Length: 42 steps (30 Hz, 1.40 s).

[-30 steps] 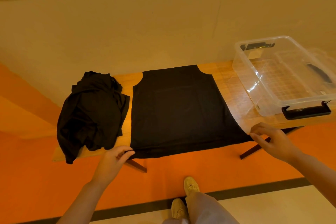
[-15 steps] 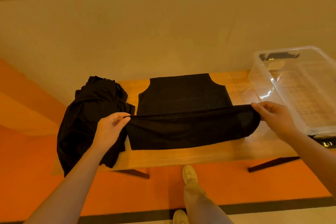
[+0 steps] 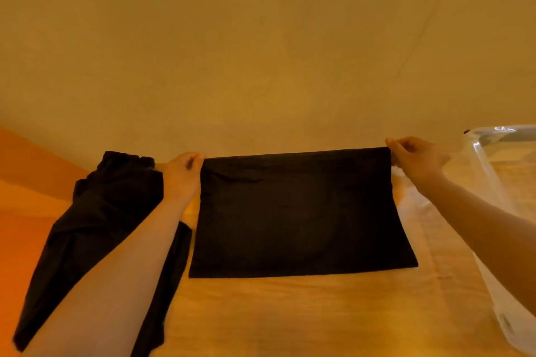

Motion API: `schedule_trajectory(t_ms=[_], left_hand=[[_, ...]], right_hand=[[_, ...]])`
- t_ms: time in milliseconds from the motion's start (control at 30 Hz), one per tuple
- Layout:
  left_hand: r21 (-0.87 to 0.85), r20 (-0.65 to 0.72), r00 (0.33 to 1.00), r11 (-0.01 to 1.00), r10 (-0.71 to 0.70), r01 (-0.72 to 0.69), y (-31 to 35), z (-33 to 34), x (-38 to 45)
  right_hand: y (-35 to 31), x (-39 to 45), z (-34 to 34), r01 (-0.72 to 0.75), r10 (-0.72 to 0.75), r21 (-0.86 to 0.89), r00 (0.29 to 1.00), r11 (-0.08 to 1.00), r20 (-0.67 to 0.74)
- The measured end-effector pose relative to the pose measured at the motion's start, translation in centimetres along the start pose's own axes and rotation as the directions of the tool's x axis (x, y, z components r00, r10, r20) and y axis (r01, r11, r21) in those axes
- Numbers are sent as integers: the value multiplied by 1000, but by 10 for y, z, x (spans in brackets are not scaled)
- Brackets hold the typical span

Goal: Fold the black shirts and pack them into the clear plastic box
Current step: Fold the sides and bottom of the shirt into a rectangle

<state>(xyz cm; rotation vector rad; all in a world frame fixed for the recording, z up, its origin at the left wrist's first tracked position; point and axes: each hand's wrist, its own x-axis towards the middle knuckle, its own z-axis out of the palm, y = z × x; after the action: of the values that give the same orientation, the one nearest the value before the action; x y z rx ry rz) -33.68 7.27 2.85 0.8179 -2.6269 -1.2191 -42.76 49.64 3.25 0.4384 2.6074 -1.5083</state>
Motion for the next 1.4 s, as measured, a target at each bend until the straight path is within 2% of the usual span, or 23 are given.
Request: schedule_trajectory(t_ms=[67,167,233,300,367,467,567,667,900,1233,1400], left_hand=[[77,-47,999,997,-24,27,-5,18,12],[359,-57,987,925,151,-121,-11,43,2],[425,56,952,856,300,-295,-8,58,-25],[476,208,878,740,430,-475,-7,70,-56],[495,331,828,664,452,-560,-14,80,-80],[554,355,866,667,352,-498,-32,83,-99],[645,265,935,678,234,-352,-51,71,-110],[669,210,960,689,185,-279,-66,56,-123],[661,242,951,684,194,-308,-78,50,-161],[648,261,950,699,169,-302,-105,31,-259],[671,282,943,666,177,-326,-108,15,-291]], right_hand=[[11,10,17,38,-47,-142,997,989,-56],[26,1,40,289,-331,-369,942,883,-52],[34,-16,54,472,-494,-424,867,773,65],[38,-39,68,566,-539,-450,818,691,201],[41,-62,80,623,-536,-501,779,601,325],[56,-81,85,599,-456,-596,798,535,393],[76,-90,72,501,-378,-681,862,534,338],[91,-98,54,445,-339,-702,893,556,297],[114,-136,34,428,-334,-703,900,568,278],[157,-235,7,402,-321,-730,911,552,259],[165,-266,-3,386,-311,-733,918,560,246]])
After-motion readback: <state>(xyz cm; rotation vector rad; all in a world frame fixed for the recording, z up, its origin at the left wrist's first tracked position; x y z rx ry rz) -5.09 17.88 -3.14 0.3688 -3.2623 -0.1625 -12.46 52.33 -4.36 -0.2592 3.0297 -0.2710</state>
